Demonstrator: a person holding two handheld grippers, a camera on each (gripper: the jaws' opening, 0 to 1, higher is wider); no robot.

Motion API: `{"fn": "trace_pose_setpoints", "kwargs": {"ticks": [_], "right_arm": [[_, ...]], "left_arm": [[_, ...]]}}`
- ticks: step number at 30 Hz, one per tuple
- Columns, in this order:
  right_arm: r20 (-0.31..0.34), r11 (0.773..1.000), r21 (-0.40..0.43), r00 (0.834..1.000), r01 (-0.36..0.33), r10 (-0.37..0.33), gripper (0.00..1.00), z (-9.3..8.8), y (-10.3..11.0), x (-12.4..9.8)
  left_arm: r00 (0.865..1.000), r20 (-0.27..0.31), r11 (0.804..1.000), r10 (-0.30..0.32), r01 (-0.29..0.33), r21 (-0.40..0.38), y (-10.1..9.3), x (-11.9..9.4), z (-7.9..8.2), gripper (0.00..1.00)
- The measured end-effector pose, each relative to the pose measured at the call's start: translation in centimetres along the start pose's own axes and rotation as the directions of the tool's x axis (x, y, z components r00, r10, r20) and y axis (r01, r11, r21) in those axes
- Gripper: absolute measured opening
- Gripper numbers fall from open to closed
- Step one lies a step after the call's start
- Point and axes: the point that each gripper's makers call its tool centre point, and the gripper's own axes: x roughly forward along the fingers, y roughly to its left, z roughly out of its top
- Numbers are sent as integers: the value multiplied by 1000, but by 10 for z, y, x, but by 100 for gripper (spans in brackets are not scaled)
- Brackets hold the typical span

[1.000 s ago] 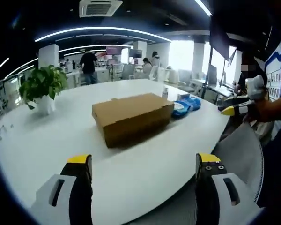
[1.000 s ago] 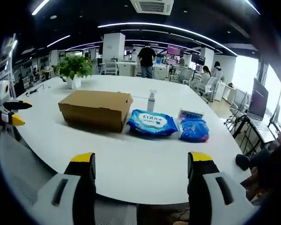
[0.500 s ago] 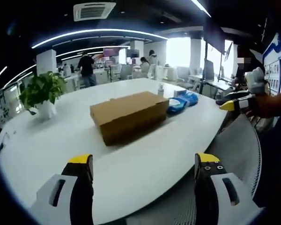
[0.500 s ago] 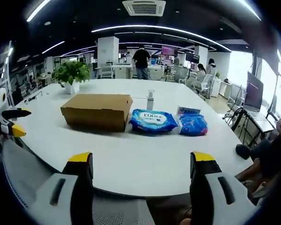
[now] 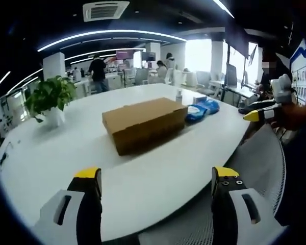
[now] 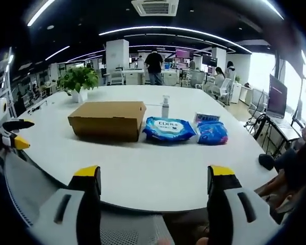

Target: Operate the shoe box by opening the lid, removing the specified soft item, and placing it in the target area until the item is outside and the box remains undamaged.

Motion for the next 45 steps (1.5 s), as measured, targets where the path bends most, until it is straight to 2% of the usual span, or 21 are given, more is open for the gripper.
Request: {"fn": "trace_pose_setpoints", "kwargs": {"ticks": [45], "right_arm": [[-28, 999, -26, 999, -30, 30, 78, -7, 8, -1]], "left_arm": [[1000, -7, 1000, -8, 8, -8, -3, -2, -1, 89]]}}
